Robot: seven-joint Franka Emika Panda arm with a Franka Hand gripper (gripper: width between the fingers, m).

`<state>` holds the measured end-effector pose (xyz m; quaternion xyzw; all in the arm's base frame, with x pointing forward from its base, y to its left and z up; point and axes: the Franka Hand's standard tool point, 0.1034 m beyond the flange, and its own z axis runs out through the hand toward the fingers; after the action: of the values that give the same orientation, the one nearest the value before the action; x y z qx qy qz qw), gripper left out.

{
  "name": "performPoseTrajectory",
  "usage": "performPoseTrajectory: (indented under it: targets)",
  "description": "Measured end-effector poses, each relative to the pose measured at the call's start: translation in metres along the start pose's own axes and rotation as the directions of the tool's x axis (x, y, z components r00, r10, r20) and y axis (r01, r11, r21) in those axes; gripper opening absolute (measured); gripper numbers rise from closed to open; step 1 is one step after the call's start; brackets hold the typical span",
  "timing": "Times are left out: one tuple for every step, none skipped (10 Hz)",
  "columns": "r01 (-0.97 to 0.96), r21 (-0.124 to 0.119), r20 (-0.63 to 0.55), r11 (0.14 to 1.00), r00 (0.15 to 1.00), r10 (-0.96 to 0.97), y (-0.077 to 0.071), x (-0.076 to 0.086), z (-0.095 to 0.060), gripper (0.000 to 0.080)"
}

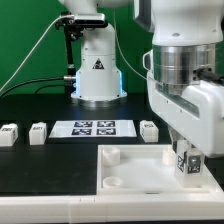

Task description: Assemble one leg

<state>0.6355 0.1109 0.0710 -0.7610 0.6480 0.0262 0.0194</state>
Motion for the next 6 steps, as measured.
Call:
performPoseTrajectory:
  targets:
    - [-0.023,0.000,0.000,1.000,1.000,0.023,-0.0001,-0.0002,-0.0001,0.0292]
    - [-0.013,0.000,-0.001,1.000,1.000,0.013,-0.0001,0.0000,-0.0001,0.0292]
    - [-0.006,0.000,-0.001,1.000,1.000,0.006,0.0001,-0.0001,0.0001,0.0292]
    - [0.045,-0.002,0.000,0.999,0.999,-0.045,0.0003,-0.0004,0.0002,0.0489]
    - [0.108,-0.010,-0.001,0.994,0.994,-0.108,0.0009,-0.0017,-0.0003,0.0489]
    - [0.265,-0.010,0.000,0.964,0.964,-0.265,0.0007,-0.0015,-0.0004,0.0616]
